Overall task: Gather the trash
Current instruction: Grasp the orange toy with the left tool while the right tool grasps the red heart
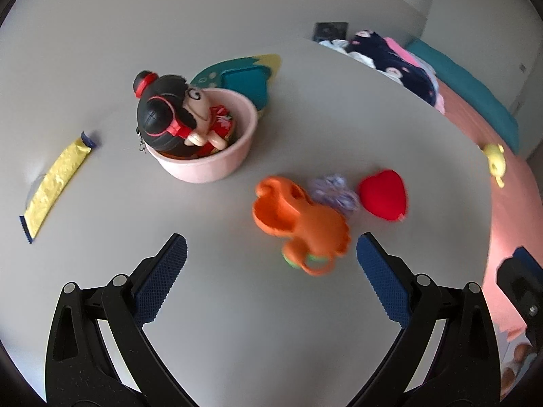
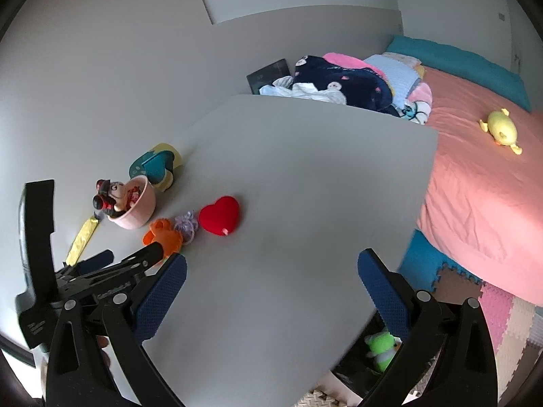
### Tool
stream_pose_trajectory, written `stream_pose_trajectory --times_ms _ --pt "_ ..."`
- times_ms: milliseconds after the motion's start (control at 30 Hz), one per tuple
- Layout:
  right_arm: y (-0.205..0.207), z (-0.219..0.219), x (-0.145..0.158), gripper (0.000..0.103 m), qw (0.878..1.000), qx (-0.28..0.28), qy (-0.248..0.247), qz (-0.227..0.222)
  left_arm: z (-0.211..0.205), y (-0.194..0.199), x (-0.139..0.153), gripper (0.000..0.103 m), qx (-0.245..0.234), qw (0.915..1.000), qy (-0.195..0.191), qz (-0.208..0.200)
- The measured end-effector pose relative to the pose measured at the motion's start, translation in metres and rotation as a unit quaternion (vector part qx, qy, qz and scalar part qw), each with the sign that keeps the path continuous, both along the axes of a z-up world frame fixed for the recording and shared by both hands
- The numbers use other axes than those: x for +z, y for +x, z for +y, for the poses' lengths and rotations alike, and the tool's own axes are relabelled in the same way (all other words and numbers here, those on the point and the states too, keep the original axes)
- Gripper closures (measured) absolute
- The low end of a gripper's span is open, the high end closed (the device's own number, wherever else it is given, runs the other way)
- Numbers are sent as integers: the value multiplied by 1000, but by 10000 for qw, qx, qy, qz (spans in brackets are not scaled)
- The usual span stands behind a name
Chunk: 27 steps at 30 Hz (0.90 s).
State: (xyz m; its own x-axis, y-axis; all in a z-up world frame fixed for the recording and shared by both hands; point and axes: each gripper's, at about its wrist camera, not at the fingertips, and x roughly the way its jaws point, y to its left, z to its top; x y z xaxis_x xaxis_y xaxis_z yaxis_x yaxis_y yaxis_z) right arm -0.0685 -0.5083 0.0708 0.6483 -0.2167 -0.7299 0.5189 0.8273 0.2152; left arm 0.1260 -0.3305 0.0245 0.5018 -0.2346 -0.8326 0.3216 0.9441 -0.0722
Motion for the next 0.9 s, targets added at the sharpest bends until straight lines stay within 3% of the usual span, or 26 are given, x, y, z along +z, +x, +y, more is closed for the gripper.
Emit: stream_pose_trajectory --times_ms 133,200,300,367,400,467,567,800,900 --pt "19 -4 -3 2 9998 56 198 41 2 17 -11 20 83 9994 -220 243" --pt "28 -4 -4 2 9997 93 231 60 0 21 -14 21 81 9989 -285 350" --pt "47 -4 -10 11 9991 214 279 216 -1 29 -17 24 83 9982 -432 409" --pt "57 -4 -16 23 9987 217 312 331 0 30 -16 31 64 9979 -531 376" --pt "62 -5 -20 27 9983 224 362 389 1 31 -16 40 42 9972 -628 393" --pt "73 -8 -29 38 9972 217 484 518 7 34 -15 40 90 9957 -807 449" --pt "86 -9 -38 39 9967 186 453 643 15 38 -15 40 109 9936 -1007 502" --pt "113 -1 -48 39 9965 203 405 703 19 41 -15 41 89 9950 -890 451" --pt "120 2 -51 54 9958 227 332 822 18 39 -15 41 64 9957 -825 412"
